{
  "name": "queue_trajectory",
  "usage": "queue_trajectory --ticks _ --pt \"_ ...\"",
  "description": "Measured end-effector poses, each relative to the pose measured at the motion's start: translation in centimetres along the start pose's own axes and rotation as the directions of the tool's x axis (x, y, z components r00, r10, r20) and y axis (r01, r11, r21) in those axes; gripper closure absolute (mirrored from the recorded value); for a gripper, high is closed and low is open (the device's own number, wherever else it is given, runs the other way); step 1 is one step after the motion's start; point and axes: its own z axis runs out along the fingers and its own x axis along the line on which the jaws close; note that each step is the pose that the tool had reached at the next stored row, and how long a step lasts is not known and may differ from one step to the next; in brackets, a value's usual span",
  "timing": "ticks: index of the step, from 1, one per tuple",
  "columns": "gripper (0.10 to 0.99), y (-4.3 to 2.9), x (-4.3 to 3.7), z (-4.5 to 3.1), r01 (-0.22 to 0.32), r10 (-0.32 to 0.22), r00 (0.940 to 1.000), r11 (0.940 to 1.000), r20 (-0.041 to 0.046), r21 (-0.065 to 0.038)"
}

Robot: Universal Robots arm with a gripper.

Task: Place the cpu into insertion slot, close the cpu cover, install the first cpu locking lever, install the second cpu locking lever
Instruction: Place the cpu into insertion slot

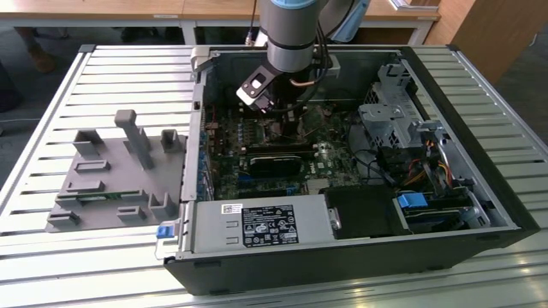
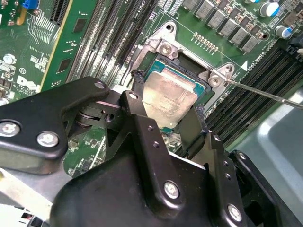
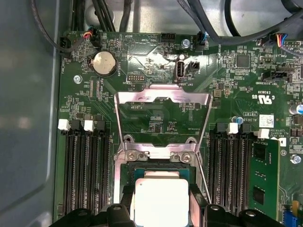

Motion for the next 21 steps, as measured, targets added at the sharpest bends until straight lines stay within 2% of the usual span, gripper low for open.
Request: queue_trajectory --ticks 10,15,21 --pt "0.545 -0.01 0.12 0.3 -0.004 0.004 1.0 1.0 0.0002 0.004" --pt "0.545 0.01 0.13 0.27 -0.005 0.005 1.0 1.0 -0.0056 0.004" --pt "0.545 0.0 0.12 0.49 -0.006 0.006 1.0 1.0 -0.0055 0.005"
